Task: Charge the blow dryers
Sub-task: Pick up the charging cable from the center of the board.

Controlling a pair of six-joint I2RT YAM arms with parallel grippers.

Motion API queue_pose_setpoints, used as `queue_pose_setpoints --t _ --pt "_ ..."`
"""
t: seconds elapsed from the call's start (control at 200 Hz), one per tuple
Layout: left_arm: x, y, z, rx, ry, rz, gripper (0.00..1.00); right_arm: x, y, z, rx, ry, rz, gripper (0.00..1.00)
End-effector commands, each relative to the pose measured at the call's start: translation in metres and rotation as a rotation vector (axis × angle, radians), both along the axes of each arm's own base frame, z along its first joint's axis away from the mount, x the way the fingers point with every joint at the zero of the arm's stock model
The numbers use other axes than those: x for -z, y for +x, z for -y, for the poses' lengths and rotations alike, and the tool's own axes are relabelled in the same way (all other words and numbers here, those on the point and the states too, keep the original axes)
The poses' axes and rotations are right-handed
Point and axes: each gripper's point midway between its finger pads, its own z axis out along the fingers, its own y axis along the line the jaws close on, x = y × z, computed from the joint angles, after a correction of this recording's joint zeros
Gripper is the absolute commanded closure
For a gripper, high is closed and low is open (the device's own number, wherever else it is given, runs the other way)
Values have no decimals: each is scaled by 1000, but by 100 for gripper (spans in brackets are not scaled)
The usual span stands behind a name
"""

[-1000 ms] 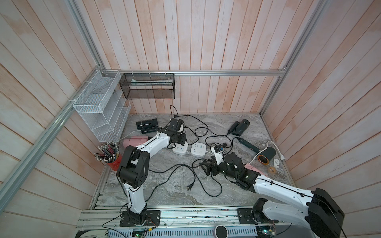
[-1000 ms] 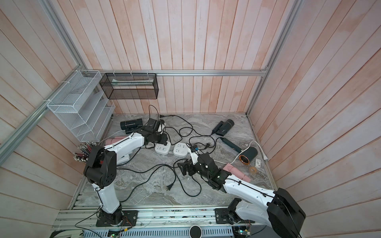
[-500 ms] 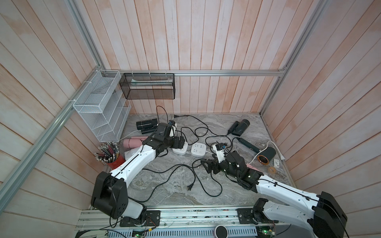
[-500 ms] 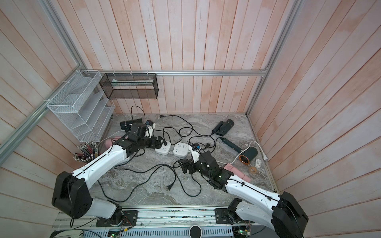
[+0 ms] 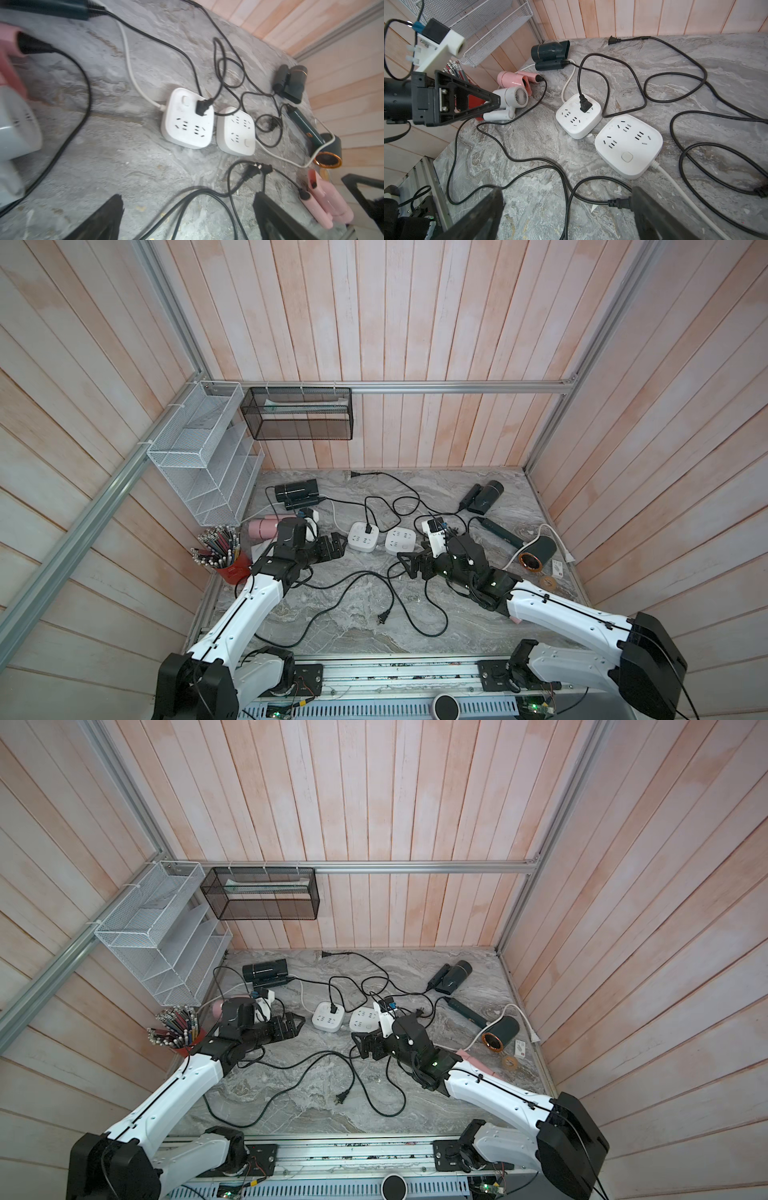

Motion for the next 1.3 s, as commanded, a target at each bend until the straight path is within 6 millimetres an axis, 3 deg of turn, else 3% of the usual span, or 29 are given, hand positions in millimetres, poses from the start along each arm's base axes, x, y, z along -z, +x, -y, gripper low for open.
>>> queue_pose_setpoints --t 0.0,0.11,0.31,0.445,0.645,0.78,1.015,1.14,1.295 --pt "5 -8 -25 -109 -47 -44 0 -12 4 -9 2 42 17 2" --pt "20 -14 -57 -244 -1 -91 0 -16 8 -15 -5 55 23 2" --pt "48 -28 -85 -368 113 -218 8 -20 4 -30 -77 76 15 2" --pt "52 -29 -81 -320 130 -227 10 -5 7 -30 -64 37 -6 10" --pt "44 -28 -56 -220 57 -189 12 6 -1 -34 -105 42 -31 20" --pt "56 -47 -86 -401 210 -334 18 11 -6 -37 -130 30 -44 23" --pt "70 -70 -84 -500 178 -415 18 17 -4 -35 -109 18 -52 24" --pt "89 -78 -83 -527 165 -478 19 22 -4 -31 -93 -7 -55 24" --pt "109 -72 -80 -522 145 -495 19 23 -6 -28 -91 -9 -56 25"
